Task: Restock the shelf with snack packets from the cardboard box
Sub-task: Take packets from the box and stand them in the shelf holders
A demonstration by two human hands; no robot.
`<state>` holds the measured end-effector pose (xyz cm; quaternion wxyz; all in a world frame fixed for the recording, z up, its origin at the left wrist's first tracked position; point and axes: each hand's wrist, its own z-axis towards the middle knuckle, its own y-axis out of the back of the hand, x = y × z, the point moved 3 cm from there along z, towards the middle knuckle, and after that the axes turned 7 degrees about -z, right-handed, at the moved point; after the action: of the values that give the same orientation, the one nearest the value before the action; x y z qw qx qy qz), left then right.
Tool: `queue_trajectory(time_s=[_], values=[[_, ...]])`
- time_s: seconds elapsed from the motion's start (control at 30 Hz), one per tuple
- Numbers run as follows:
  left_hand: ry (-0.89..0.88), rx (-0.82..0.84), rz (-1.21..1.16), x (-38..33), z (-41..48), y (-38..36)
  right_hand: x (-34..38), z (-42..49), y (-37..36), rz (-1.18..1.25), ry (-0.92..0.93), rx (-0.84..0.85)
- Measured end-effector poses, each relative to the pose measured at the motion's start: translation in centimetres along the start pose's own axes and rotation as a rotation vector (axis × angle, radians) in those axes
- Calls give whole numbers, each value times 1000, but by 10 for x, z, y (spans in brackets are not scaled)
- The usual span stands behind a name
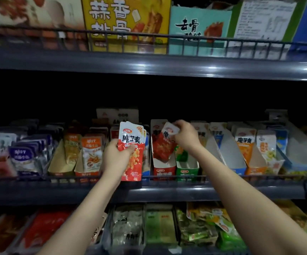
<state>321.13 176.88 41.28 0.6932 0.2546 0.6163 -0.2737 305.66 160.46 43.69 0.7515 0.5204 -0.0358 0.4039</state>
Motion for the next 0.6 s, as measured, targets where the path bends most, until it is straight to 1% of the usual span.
queue_trajectory(time_s=[0.07,0.1,0.17,0.27,0.33,0.43,0.6], values=[[1,8,13,1,6,-1,-3,5,-17,-175,30,92],[0,13,20,3,8,-1,-5,7,-22,-223,27,111],[3,16,32,8,11,0,-9,10,-27,-294,23,99],[9,14,21,15,15,4,-11,18,-28,-418,71,31],[10,18,11,18,18,5,-14,25,-32,-381,59,19],[0,11,-26,19,20,5,-19,37,-40,-284,21,52],[27,12,-66,18,22,4,-14,53,-45,-156,78,87]])
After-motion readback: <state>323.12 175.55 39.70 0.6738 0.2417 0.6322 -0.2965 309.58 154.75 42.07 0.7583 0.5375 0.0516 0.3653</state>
